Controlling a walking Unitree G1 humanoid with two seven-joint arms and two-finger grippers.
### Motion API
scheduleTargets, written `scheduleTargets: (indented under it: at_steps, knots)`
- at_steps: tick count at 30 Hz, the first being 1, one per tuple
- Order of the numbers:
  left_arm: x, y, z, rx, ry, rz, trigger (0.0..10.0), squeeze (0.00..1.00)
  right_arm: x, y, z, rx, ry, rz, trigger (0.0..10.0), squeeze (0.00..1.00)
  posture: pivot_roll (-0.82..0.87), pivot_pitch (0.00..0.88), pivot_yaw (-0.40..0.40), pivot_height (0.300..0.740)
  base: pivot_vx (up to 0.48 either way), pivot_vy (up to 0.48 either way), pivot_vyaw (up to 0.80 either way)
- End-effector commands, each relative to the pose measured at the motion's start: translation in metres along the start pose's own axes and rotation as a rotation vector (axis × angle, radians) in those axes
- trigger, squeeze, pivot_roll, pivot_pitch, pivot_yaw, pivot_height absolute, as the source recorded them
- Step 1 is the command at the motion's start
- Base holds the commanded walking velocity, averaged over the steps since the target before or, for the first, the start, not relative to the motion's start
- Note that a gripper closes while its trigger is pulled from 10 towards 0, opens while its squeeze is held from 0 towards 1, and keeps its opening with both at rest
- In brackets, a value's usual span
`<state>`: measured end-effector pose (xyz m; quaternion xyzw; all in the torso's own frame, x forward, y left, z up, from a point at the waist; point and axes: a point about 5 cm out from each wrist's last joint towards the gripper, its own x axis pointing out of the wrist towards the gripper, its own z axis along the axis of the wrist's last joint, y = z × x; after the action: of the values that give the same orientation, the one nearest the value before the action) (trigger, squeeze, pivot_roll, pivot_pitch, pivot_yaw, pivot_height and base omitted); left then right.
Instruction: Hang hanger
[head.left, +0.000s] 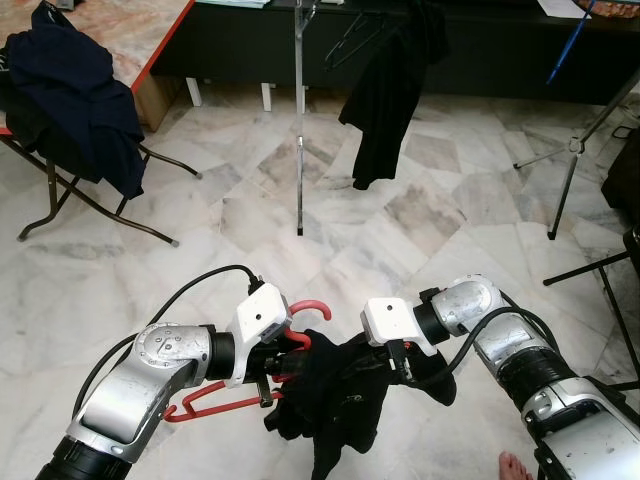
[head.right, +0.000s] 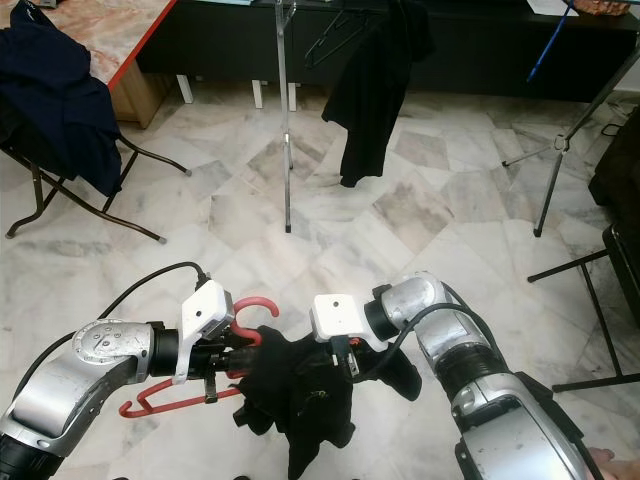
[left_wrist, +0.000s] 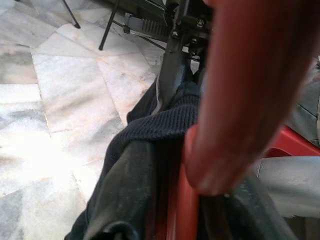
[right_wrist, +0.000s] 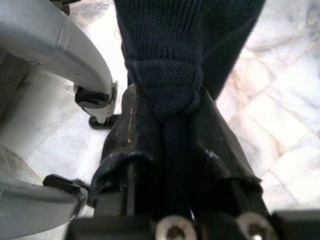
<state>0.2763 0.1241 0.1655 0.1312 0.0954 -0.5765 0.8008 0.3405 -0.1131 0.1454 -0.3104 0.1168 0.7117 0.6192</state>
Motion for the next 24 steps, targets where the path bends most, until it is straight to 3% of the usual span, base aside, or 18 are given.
scheduleTargets:
  at_steps: [1,17,24]
  knots:
    - [-0.003,0.002,0.005,0.018,-0.013,0.001,10.0,1.00,0.002,0.004,-0.002,-0.002,0.002,0.024,0.0,0.00,0.02,0.194,-0.026,0.740,0.000,0.000,0.00]
    - [-0.010,-0.003,-0.001,0.025,0.035,-0.051,10.0,1.00,0.003,0.012,-0.013,0.013,0.041,0.055,0.0,0.00,0.03,0.178,-0.026,0.740,0.000,0.000,0.00]
    - [-0.018,0.003,-0.014,0.049,0.140,-0.007,10.0,1.00,-0.002,0.010,-0.017,0.006,0.099,0.030,0.0,0.00,0.03,0.185,-0.029,0.740,0.000,0.000,0.00]
